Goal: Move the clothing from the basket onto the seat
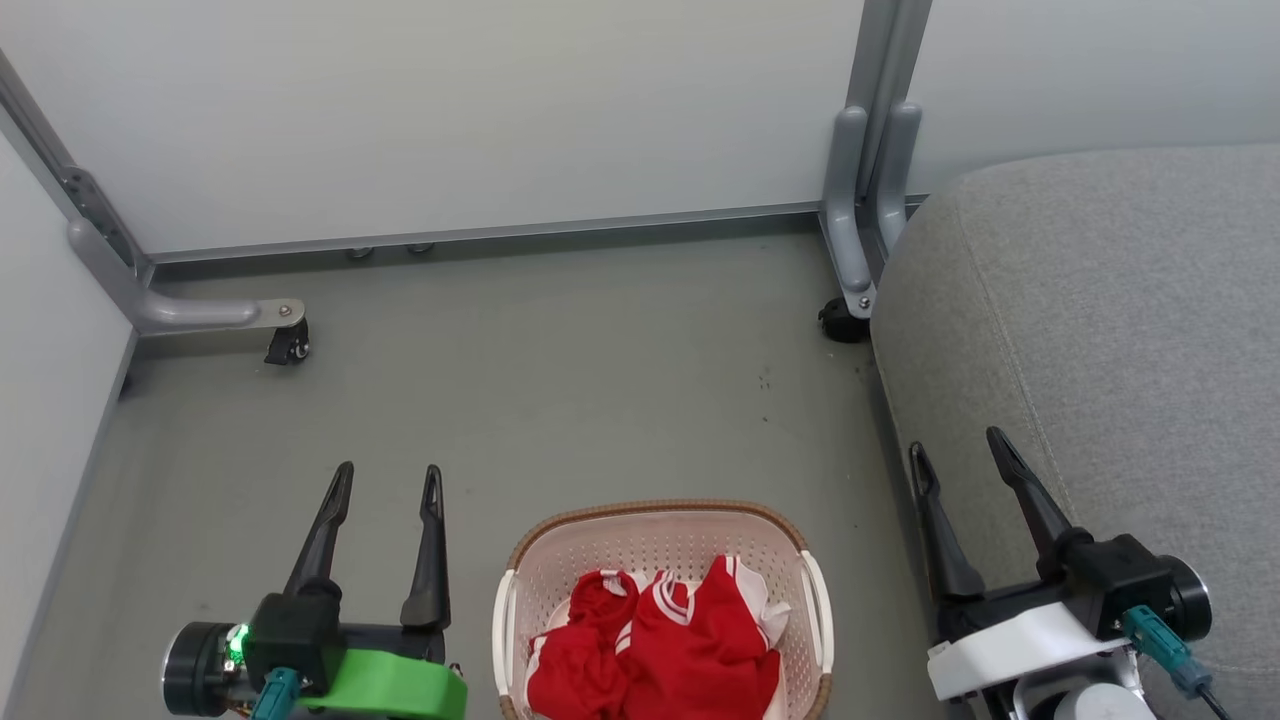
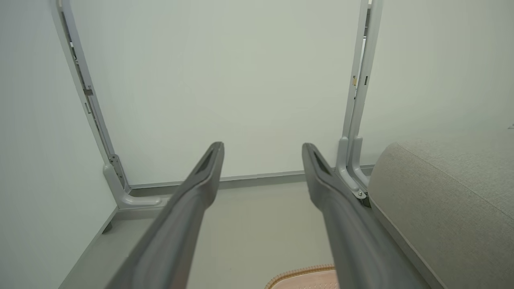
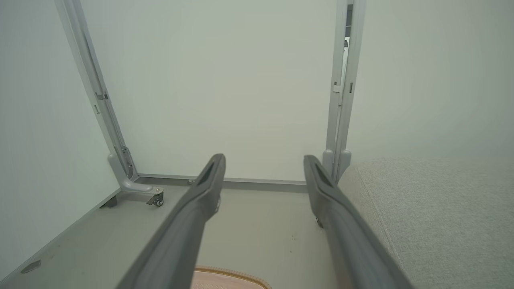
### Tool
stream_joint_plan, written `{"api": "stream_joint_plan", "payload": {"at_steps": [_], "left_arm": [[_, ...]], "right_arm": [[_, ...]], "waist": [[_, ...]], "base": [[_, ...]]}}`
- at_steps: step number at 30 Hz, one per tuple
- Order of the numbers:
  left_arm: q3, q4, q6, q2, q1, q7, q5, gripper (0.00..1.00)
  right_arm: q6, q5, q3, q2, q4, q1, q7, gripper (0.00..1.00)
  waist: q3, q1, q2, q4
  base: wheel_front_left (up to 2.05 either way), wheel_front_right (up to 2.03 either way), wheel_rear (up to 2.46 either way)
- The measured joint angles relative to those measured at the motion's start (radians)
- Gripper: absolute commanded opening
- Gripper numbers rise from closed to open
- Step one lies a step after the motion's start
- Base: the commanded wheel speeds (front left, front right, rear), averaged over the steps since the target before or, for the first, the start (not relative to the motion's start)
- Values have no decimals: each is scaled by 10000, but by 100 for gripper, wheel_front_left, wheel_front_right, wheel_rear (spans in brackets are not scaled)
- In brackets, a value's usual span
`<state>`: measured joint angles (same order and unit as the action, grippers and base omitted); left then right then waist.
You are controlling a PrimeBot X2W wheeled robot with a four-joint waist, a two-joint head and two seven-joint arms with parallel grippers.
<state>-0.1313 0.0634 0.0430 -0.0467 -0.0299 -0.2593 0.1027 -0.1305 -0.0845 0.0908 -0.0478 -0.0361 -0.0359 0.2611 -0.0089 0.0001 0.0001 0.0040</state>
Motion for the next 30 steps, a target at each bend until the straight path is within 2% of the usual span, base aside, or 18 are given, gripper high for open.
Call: {"api": "stream_joint_plan", "payload": {"at_steps": [16,24,30], "left_arm": [[-59,31,56,-2,58,-50,-127,100],[-384,510,305,-6,928,-50,-316,100],[-888,1519,623,-10,2046,-56,-416,100]], "right_arm": [[-2,86,-29,0,100,146,15,100],[-2,-213,-899,-4,127,931,15,100],[-2,-96,-1626,-8,280,1771,15,100]], "waist": [[537,0,0,-75],[1422,0,0,-170],[2415,0,0,-307]], "base": [[0,0,0],[0,0,0],[0,0,0]]}}
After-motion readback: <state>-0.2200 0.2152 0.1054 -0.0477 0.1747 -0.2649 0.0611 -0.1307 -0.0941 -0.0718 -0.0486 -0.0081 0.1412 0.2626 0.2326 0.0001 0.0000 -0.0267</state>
